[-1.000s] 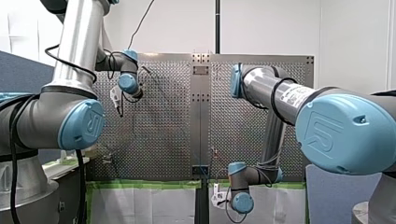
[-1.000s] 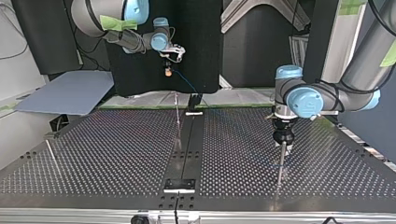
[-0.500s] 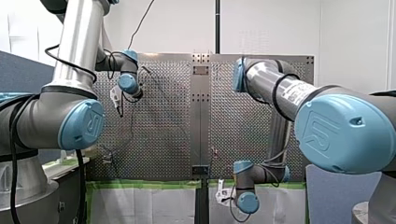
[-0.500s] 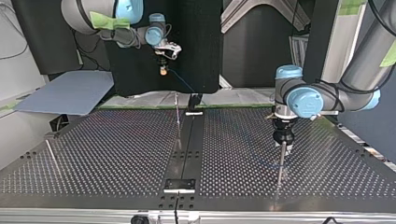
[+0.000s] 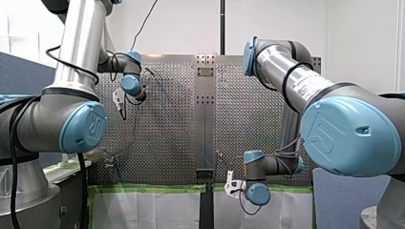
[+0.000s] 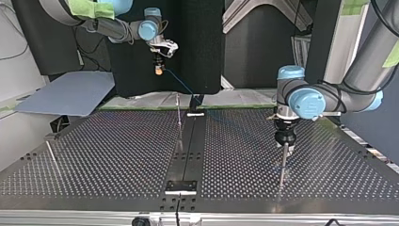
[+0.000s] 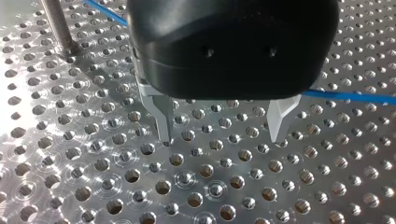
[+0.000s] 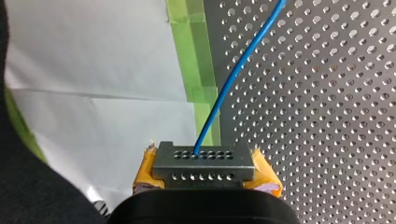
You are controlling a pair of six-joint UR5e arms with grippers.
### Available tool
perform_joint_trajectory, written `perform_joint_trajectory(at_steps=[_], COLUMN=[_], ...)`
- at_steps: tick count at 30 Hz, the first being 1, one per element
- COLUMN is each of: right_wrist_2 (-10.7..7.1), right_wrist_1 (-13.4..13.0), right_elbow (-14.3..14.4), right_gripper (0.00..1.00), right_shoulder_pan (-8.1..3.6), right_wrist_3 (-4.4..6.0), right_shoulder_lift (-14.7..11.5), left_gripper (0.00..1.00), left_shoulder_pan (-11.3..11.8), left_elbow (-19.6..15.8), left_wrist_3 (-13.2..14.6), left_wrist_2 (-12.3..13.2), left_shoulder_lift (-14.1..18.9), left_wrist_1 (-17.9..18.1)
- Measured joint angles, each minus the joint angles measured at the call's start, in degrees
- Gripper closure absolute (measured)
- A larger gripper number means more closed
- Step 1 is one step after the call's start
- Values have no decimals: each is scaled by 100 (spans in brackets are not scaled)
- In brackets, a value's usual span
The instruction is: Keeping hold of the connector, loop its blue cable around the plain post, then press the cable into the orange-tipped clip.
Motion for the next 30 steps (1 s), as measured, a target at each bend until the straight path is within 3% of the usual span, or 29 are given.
perform_joint_trajectory(at_steps=[7, 11, 15, 22, 30], right_wrist_2=[-80, -146, -218, -516, -610], right_wrist_1=[390, 440, 320, -49, -293], right_elbow=[411, 593, 649, 639, 631], right_gripper=[98, 98, 98, 98, 98], right_shoulder_pan=[-64, -100, -151, -278, -343], right_wrist_3=[31, 15, -12, -5, -101], right_shoulder_lift=[-410, -610, -800, -1201, -1665], left_gripper=[1, 1, 1, 1, 1], left_shoulder_pan=[-5, -25, -67, -95, -97], left_elbow=[2, 1, 0, -3, -3], left_wrist_3=[-83, -130, -194, -240, -269], left_wrist_2=[3, 10, 7, -4, -82], left_shoulder_lift=[0, 0, 0, 0, 0], left_wrist_1=[-60, -119, -159, -167, -172])
